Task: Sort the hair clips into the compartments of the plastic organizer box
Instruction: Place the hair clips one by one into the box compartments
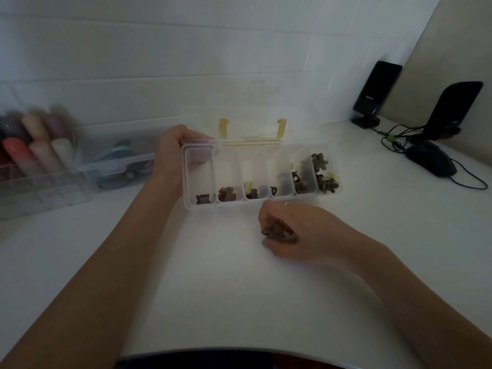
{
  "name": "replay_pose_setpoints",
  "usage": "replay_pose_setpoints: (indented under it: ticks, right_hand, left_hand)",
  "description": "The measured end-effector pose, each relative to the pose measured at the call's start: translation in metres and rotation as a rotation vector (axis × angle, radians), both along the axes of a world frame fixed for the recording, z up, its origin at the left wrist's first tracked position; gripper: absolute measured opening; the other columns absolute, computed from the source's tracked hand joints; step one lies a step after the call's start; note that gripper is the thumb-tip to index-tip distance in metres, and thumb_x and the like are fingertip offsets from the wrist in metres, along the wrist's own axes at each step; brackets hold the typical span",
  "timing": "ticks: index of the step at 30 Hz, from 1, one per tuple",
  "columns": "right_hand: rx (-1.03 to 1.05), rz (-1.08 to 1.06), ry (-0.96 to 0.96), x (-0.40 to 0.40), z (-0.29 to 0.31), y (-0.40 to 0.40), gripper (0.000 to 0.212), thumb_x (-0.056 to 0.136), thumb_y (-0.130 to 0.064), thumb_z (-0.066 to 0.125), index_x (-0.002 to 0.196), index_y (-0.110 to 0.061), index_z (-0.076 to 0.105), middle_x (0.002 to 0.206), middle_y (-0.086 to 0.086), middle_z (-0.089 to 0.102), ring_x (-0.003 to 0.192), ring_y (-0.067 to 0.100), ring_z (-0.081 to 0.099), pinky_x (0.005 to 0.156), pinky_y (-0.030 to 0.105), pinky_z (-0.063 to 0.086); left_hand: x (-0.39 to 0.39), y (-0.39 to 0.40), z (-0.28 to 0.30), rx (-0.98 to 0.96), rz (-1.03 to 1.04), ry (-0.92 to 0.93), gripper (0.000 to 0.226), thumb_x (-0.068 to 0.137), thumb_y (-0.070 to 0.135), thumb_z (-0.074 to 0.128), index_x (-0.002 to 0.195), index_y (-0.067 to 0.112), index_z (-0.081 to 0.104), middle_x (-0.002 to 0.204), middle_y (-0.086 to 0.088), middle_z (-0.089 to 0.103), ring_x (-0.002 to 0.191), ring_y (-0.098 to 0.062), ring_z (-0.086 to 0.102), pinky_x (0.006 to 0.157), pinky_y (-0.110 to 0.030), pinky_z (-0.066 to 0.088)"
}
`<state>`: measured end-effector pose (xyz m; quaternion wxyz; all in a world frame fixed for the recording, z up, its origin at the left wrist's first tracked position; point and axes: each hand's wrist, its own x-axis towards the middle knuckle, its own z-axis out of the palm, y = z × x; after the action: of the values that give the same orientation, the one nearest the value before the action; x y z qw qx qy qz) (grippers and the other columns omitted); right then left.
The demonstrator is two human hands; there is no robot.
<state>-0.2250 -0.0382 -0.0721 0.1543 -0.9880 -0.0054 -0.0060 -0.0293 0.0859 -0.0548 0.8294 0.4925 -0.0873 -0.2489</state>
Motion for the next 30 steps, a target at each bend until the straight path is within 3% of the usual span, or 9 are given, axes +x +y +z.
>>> replay_pose_setpoints:
  ticks: [3, 6, 11, 14, 23, 30]
  right_hand:
    - [0.003, 0.037, -0.077, 0.001, 0.0, 0.0036, 0.024, 0.082, -0.035, 0.062, 0.086, -0.039, 0.039, 0.078, -0.023, 0.052, 0.069, -0.004, 0.049, 0.058, 0.009, 0.037]
    - [0.155, 0.015, -0.163, 0.0016, -0.0001, 0.0053, 0.021, 0.083, -0.025, 0.066, 0.093, -0.035, 0.051, 0.082, -0.029, 0.056, 0.063, 0.008, 0.056, 0.054, 0.009, 0.038]
    - [0.69, -0.064, -0.297, 0.0041, 0.0025, 0.0096, 0.018, 0.087, -0.005, 0.063, 0.099, -0.018, 0.066, 0.093, -0.006, 0.068, 0.054, 0.02, 0.056, 0.046, 0.02, 0.047]
    - [0.935, -0.108, -0.306, 0.0055, 0.0027, 0.0111, 0.019, 0.093, 0.0, 0.051, 0.104, -0.009, 0.064, 0.094, 0.008, 0.071, 0.045, 0.014, 0.053, 0.039, 0.014, 0.04]
    - [0.977, -0.164, -0.335, 0.0052, 0.0005, 0.0105, 0.013, 0.092, -0.006, 0.054, 0.103, -0.01, 0.06, 0.093, 0.002, 0.073, 0.047, 0.019, 0.063, 0.036, 0.023, 0.039]
    - [0.987, -0.185, -0.315, 0.0063, 0.0009, 0.0106, 0.013, 0.088, -0.017, 0.058, 0.097, -0.008, 0.06, 0.084, 0.005, 0.072, 0.045, 0.019, 0.06, 0.037, 0.023, 0.04]
  left_hand:
    - [0.0002, 0.0002, 0.0003, -0.01, -0.004, 0.008, 0.016, 0.047, 0.016, 0.047, 0.038, 0.011, 0.059, 0.048, -0.002, 0.059, 0.051, -0.016, 0.056, 0.064, -0.027, 0.046]
    - [-0.0004, -0.0003, 0.0012, -0.032, -0.016, 0.004, 0.018, 0.048, 0.015, 0.046, 0.037, 0.01, 0.058, 0.046, -0.002, 0.059, 0.048, -0.016, 0.056, 0.06, -0.025, 0.047]
    - [-0.002, -0.0007, 0.0013, -0.032, -0.029, -0.043, 0.02, 0.049, 0.016, 0.045, 0.037, 0.011, 0.06, 0.046, -0.002, 0.06, 0.048, -0.015, 0.056, 0.057, -0.023, 0.047]
    - [-0.0046, -0.0017, 0.0031, -0.075, -0.053, -0.046, 0.02, 0.05, 0.015, 0.043, 0.036, 0.011, 0.057, 0.044, -0.001, 0.057, 0.045, -0.013, 0.055, 0.053, -0.02, 0.045]
    - [-0.0093, -0.0029, 0.0034, -0.158, -0.158, -0.107, 0.025, 0.051, 0.014, 0.039, 0.033, 0.016, 0.056, 0.042, 0.007, 0.054, 0.044, -0.006, 0.051, 0.057, -0.021, 0.04]
    - [-0.0075, -0.0035, 0.0017, -0.129, -0.103, -0.146, 0.023, 0.05, 0.016, 0.041, 0.036, 0.014, 0.059, 0.045, 0.002, 0.059, 0.049, -0.011, 0.056, 0.062, -0.022, 0.045]
